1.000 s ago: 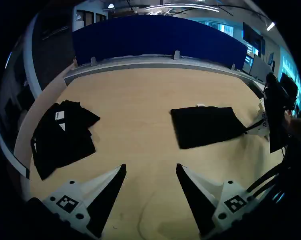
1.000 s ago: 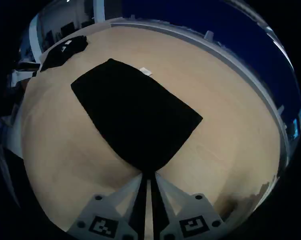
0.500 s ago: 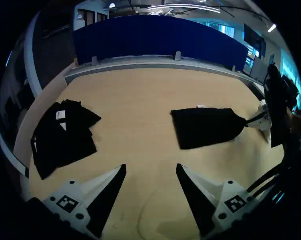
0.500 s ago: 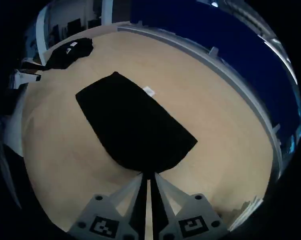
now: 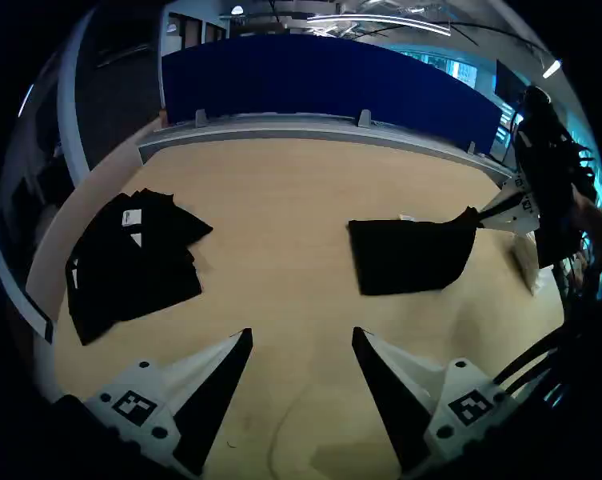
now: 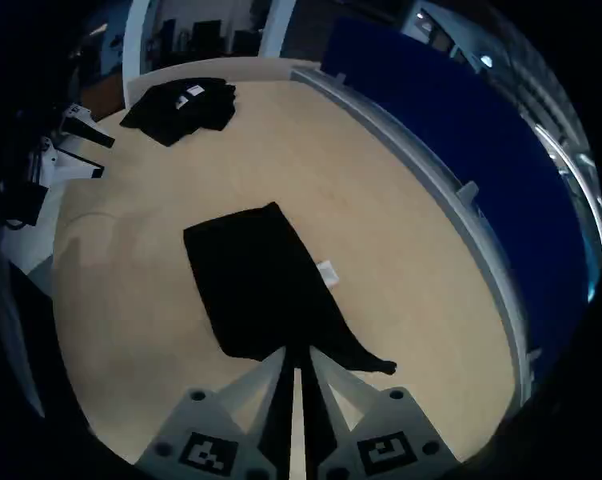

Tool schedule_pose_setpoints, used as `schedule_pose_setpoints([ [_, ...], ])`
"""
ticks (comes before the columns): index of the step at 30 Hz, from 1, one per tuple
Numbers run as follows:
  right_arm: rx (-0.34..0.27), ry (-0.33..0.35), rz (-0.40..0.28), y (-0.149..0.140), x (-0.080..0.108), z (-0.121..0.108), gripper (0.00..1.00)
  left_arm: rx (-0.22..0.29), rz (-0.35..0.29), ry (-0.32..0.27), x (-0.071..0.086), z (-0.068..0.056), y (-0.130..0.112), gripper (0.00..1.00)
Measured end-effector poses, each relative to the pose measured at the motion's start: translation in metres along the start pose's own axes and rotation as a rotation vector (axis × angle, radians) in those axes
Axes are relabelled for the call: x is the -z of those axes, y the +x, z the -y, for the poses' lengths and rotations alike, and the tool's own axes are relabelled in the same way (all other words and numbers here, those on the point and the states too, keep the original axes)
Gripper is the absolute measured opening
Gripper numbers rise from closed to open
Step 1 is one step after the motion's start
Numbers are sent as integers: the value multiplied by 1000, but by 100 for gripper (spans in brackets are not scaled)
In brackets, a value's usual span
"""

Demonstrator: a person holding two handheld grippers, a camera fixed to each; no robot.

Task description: Fold towel

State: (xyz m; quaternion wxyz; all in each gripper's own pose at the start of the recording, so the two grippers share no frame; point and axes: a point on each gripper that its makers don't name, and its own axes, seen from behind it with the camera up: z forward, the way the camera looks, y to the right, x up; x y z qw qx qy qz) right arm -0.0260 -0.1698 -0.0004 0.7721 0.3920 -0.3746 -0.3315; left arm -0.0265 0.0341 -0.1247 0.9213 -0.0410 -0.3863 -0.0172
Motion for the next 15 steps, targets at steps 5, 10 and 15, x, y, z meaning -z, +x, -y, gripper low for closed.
schedule_pose_setpoints([
  [5, 71, 20, -1, 23, -8, 10, 5, 25, -6, 0, 7, 3, -4, 92],
  [10, 131, 33, 6, 37, -11, 19, 5, 42, -12, -3, 12, 6, -7, 92],
  [15, 159, 39, 12, 44, -13, 21, 5, 48, -17, -7, 17, 8, -7, 92],
])
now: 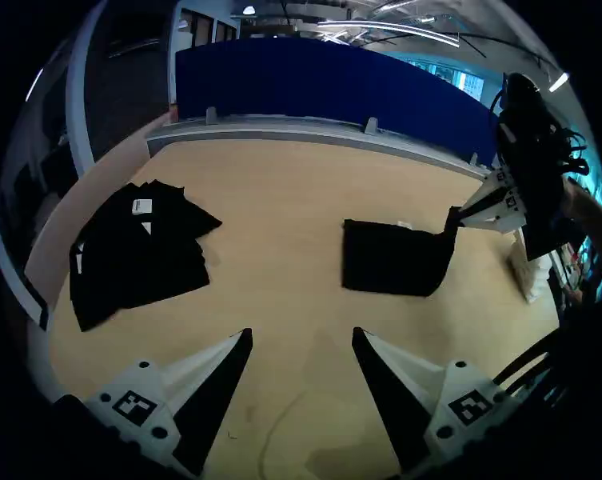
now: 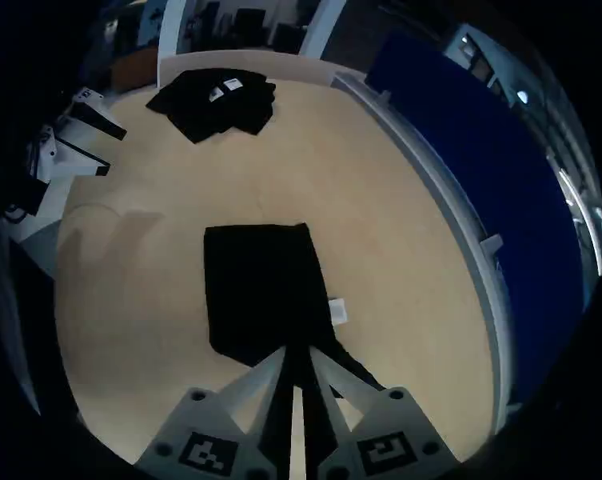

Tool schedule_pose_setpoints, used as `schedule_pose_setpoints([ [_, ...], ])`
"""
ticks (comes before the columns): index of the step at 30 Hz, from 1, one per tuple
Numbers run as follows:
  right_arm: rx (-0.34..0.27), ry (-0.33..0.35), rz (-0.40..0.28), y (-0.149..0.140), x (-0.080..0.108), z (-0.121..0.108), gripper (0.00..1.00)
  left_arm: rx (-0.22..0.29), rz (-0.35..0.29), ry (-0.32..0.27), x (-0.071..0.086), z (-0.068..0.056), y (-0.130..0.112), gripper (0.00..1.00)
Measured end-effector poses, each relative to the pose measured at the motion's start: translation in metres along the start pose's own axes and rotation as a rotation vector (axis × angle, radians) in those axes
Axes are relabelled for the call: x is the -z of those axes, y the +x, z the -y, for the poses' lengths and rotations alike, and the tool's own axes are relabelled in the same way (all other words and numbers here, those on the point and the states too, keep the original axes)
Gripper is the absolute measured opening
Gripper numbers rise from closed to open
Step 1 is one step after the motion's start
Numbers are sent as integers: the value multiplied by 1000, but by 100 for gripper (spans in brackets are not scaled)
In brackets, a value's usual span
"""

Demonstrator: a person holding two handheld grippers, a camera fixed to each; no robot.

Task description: Fold towel

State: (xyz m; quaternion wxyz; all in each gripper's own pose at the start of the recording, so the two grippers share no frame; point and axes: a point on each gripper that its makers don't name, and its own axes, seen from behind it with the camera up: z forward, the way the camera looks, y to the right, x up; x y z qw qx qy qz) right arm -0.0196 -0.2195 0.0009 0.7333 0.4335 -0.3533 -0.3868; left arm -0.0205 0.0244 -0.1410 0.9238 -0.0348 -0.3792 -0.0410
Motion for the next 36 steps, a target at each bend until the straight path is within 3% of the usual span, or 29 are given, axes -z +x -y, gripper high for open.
schedule_pose_setpoints([
  [11, 2, -16, 8, 2, 3, -12, 5, -3, -4, -8, 0, 4, 3, 92],
  [20, 51, -13, 16, 11, 2, -16, 5, 2, -4, -12, -2, 5, -1, 92],
  [29, 169, 27, 35, 41, -13, -12, 5, 35, -7, -11, -2, 8, -8, 92],
  [36, 263, 88, 46, 72, -41, 9, 5, 69, -10, -1, 0, 12, -16, 92],
])
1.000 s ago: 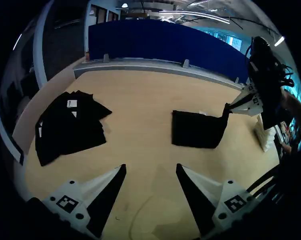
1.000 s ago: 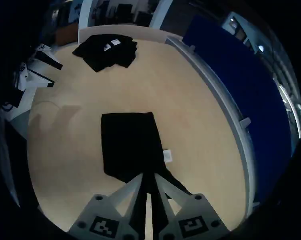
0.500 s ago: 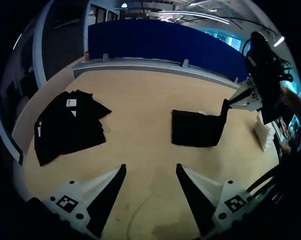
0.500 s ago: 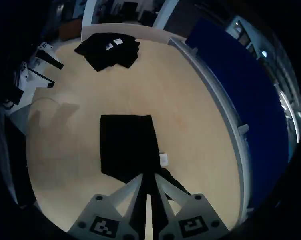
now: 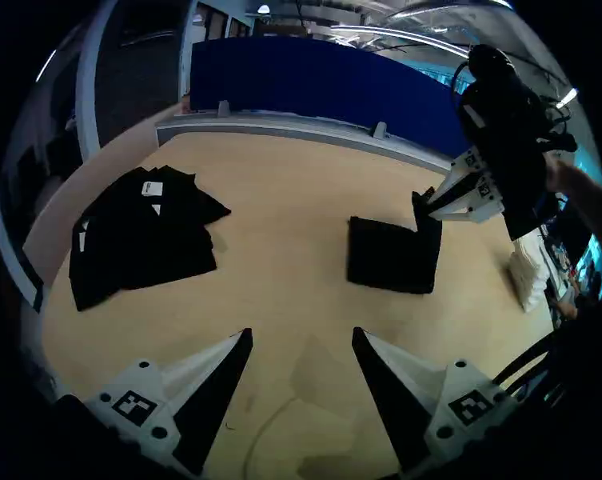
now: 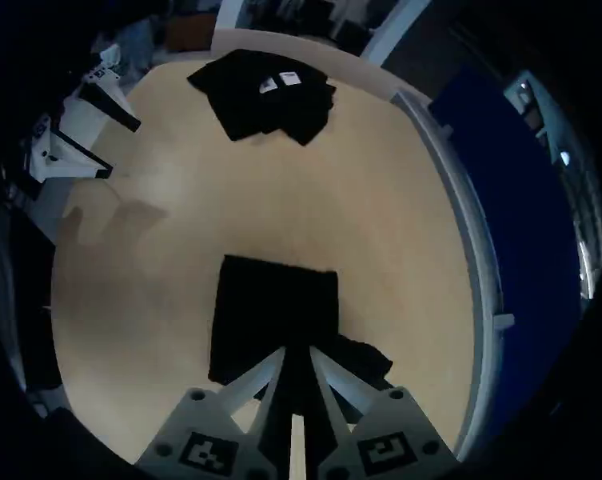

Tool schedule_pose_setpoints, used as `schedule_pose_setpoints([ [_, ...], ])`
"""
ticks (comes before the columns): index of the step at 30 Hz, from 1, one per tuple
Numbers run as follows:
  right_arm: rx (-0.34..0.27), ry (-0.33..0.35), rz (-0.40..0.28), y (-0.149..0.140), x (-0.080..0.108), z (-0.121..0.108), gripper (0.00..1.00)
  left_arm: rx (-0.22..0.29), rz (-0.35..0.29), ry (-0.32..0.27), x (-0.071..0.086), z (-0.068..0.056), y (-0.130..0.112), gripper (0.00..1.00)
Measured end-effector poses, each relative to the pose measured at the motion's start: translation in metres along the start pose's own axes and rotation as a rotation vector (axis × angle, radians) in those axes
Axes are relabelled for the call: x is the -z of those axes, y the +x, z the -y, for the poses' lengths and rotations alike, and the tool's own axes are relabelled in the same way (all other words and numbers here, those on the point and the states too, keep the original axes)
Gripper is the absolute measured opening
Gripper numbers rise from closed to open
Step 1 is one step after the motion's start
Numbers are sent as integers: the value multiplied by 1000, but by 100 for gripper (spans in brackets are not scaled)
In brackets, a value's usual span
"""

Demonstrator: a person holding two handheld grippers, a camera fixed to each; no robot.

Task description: Fold towel

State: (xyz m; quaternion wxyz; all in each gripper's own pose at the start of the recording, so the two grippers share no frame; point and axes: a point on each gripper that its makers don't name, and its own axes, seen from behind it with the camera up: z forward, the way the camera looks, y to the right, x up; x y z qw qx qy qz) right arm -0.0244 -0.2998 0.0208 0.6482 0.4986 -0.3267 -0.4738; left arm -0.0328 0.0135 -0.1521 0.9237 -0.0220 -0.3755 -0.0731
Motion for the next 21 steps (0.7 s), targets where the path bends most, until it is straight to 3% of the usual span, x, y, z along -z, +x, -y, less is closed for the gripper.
schedule_pose_setpoints([
  [5, 36, 53, 0, 25, -33, 20, 5, 30, -3, 10, 3, 4, -6, 92],
  [11, -12, 118, 10, 34, -77, 54, 5, 59, -4, 17, 6, 8, -13, 92],
  [16, -50, 140, 13, 33, -89, 66, 5, 72, -7, 20, 9, 11, -14, 93],
  [21, -77, 138, 7, 34, -89, 66, 17, 76, -10, 15, 8, 12, -13, 92],
])
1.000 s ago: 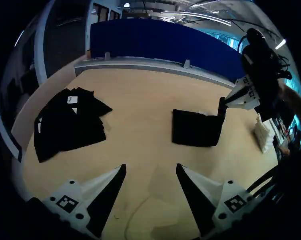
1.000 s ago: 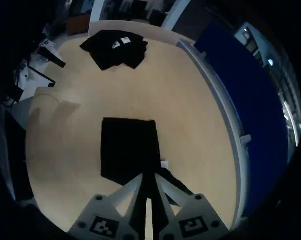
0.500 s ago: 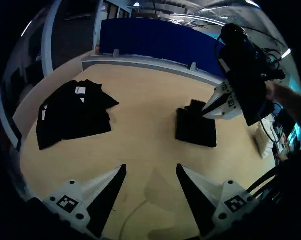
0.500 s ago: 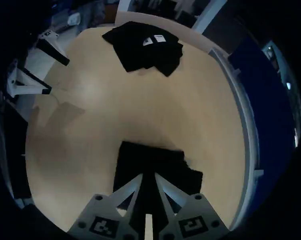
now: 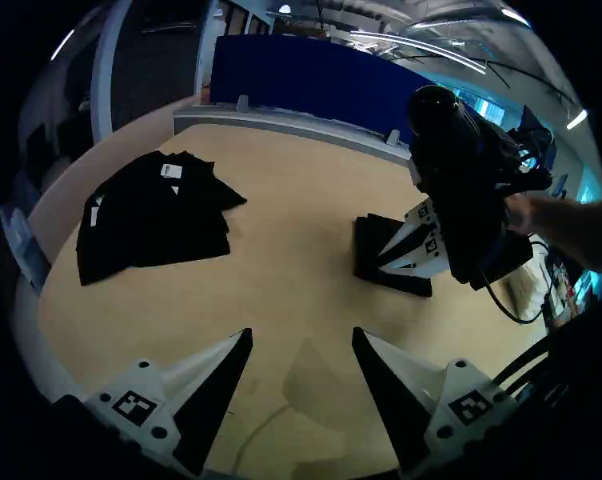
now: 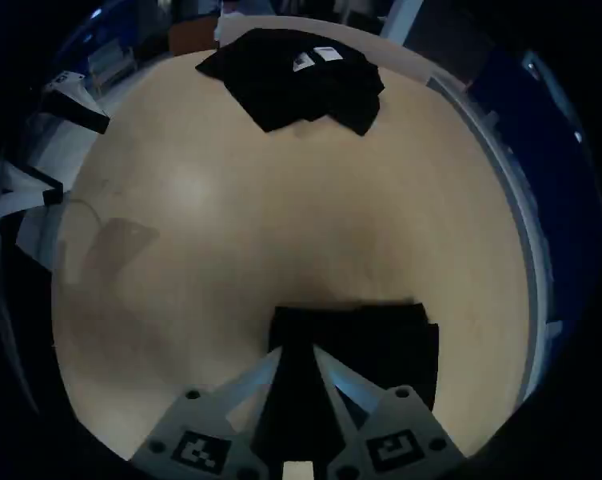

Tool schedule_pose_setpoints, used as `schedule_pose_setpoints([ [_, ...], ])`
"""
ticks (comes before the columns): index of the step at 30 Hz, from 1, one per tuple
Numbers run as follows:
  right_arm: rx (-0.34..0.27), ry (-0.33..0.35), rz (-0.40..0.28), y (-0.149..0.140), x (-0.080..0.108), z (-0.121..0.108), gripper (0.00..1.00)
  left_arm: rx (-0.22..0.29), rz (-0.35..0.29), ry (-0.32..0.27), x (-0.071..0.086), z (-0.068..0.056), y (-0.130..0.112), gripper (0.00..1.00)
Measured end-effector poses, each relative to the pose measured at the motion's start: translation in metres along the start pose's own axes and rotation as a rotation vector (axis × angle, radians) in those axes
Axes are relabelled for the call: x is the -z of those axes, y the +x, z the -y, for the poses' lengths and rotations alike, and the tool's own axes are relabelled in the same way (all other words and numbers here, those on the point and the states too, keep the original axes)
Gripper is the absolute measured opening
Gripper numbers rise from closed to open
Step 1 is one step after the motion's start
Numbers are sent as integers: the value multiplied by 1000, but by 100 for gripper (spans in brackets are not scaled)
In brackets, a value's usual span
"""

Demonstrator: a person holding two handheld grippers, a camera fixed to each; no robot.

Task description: Fold towel

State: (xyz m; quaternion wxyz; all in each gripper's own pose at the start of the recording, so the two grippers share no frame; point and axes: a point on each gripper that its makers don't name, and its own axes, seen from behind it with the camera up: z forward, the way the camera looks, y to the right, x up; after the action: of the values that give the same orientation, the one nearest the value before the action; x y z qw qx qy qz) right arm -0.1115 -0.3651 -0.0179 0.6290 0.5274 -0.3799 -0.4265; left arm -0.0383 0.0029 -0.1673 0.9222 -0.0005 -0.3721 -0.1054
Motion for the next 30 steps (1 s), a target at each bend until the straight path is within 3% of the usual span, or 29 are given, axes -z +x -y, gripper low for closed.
schedule_pose_setpoints([
  [4, -26, -8, -21, 3, 4, -1, 31, -7, -1, -3, -2, -1, 2, 92],
  [7, -42, -9, -44, 7, 10, 0, 52, -13, -3, -5, -2, -1, 5, 92],
  [9, -50, -10, -59, 9, 14, 2, 60, -16, -6, -6, -3, -1, 7, 92],
  [19, -127, -43, -98, -2, 34, 8, 66, -24, -14, -16, -3, -5, 16, 92],
  [30, -331, -95, -91, -55, 47, 12, 67, -37, -16, -24, -5, -8, 20, 92],
])
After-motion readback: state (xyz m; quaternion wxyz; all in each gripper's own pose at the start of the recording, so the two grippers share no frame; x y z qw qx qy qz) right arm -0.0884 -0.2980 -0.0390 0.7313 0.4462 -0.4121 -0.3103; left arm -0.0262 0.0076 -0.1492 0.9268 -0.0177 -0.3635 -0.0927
